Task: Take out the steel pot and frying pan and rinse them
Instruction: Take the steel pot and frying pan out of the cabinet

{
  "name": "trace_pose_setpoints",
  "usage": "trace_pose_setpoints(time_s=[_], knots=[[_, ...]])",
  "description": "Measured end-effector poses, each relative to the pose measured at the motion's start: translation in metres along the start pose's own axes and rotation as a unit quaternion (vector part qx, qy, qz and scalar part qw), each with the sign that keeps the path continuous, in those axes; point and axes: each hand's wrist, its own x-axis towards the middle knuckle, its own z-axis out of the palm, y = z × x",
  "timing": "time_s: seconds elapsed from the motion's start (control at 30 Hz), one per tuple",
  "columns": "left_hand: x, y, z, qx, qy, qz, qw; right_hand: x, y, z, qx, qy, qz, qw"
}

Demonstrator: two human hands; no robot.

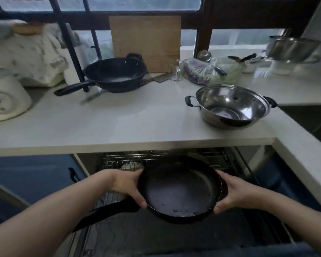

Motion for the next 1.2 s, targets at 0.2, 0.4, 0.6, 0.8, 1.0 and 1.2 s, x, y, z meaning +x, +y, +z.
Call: trace_pose_setpoints(time_s=[0.2, 0.4, 0.6, 0.8, 1.0, 1.2], knots=[[-0.063, 0.003, -0.001, -0.01, 0.003, 0.025, 1.0, -0.056, -0.057, 0.004, -0.008, 0.004, -0.004, 1.0], [-0.134, 0.003, -0.039, 0.009, 0.078, 0.11, 0.991, -0.064, -0.126, 0.012, -0.006, 0.07, -0.079, 0.994], [-0.156, -0.011, -0.104, 0.034, 0.151, 0.117, 0.981, -0.005, -0.175, 0.005, -0.026, 0.123, -0.147, 0.981], [-0.115, -0.029, -0.159, 0.055, 0.191, 0.099, 0.975, 0.08, -0.176, -0.012, -0.026, 0.129, -0.17, 0.977], [-0.05, -0.031, -0.214, 0.071, 0.184, 0.077, 0.977, 0.163, -0.159, -0.041, -0.041, 0.12, -0.155, 0.98], [0.004, -0.029, -0.257, 0.064, 0.166, 0.058, 0.982, 0.222, -0.146, -0.066, -0.024, 0.111, -0.15, 0.982]])
